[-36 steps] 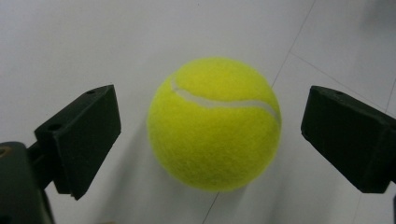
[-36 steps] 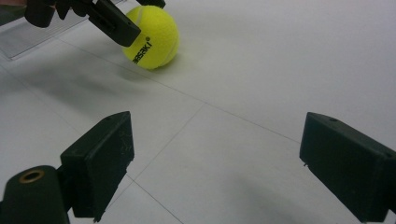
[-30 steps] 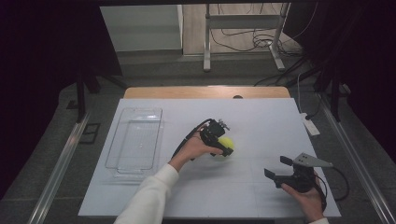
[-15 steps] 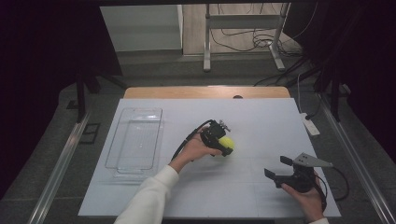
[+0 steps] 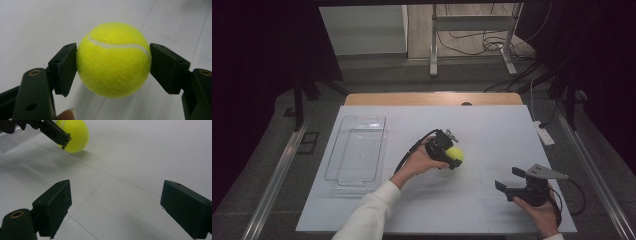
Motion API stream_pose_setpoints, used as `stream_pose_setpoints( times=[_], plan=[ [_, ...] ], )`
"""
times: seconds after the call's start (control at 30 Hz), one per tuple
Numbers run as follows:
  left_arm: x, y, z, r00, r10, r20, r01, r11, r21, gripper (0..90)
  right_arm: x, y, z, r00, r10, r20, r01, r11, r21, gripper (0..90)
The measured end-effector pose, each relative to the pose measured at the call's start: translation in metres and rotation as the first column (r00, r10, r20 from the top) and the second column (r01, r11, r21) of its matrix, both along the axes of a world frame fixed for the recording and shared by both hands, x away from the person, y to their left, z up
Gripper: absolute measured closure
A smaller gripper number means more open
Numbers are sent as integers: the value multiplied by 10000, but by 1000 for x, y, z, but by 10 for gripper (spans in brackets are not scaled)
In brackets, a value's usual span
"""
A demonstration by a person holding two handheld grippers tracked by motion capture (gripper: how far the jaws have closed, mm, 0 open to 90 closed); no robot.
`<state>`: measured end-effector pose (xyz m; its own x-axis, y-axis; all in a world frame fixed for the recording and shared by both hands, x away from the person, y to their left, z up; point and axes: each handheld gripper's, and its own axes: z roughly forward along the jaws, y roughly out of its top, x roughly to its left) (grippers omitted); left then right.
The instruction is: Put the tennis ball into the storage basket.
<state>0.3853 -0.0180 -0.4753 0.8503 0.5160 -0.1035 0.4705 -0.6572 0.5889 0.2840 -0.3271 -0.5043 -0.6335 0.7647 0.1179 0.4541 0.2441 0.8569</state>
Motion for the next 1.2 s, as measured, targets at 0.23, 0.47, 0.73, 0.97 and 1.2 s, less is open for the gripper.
stream_pose_setpoints(
  times=[0.23, 0.47, 0.73, 0.97, 1.2],
  plan=[
    [-4, 3, 6, 9998, -7, 188, 8, 10000, -83, 269, 0, 0, 0, 10000, -16, 0, 16, 10000, -17, 101],
    [-6, 8, 12, 9994, -7, 337, 12, 9999, -170, 270, 0, 0, 0, 10000, -40, -12, 40, 10000, -13, 101],
    [-9, 14, 15, 9989, 122, 459, -109, 9995, -296, 270, 0, 0, 0, 10000, -65, -13, 65, 10000, -15, 101],
    [-9, 20, 19, 9978, 297, 589, -274, 9988, -399, 270, 0, 0, 0, 10000, -77, -22, 77, 10000, -30, 101],
    [-11, 23, 23, 9970, 363, 686, -328, 9981, -522, 269, 0, 0, -1, 10000, -79, -19, 78, 10000, -35, 101]
  ],
)
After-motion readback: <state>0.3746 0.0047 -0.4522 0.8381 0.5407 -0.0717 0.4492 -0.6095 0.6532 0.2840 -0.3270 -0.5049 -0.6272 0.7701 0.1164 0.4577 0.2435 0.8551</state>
